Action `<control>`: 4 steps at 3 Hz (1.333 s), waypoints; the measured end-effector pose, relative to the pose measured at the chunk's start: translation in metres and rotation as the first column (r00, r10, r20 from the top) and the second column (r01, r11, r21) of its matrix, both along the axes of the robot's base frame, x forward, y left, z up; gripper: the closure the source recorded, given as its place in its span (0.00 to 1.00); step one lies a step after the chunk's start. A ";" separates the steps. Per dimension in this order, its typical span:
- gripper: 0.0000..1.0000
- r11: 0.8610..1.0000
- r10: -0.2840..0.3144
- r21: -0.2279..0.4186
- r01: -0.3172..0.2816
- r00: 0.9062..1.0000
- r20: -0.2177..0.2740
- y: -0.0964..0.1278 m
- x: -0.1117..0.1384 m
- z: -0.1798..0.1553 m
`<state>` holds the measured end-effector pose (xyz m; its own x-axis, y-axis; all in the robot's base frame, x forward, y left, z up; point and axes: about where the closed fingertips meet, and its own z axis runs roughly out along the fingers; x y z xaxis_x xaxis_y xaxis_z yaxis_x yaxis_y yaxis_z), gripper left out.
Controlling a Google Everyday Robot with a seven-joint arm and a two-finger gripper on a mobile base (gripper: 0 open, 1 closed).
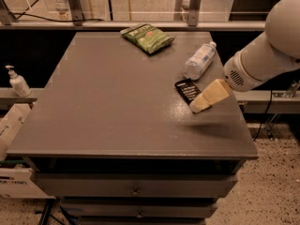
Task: Move rxbar chocolate near blue plastic bottle
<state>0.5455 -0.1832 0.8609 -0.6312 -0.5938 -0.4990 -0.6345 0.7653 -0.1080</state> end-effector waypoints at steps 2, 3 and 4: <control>0.00 0.999 0.036 -0.030 -0.033 0.994 0.101 -0.018 0.000 0.005; 0.00 0.999 0.036 -0.035 -0.030 0.982 0.184 -0.051 0.006 0.024; 0.00 0.999 0.046 -0.014 -0.044 0.967 0.249 -0.079 0.017 0.049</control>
Offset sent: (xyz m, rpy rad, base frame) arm 0.0071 -0.0586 0.0223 -0.0690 -0.2128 0.0417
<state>0.5626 -0.2626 0.9098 -0.4600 -0.6235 -0.6322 -0.6202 0.7351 -0.2737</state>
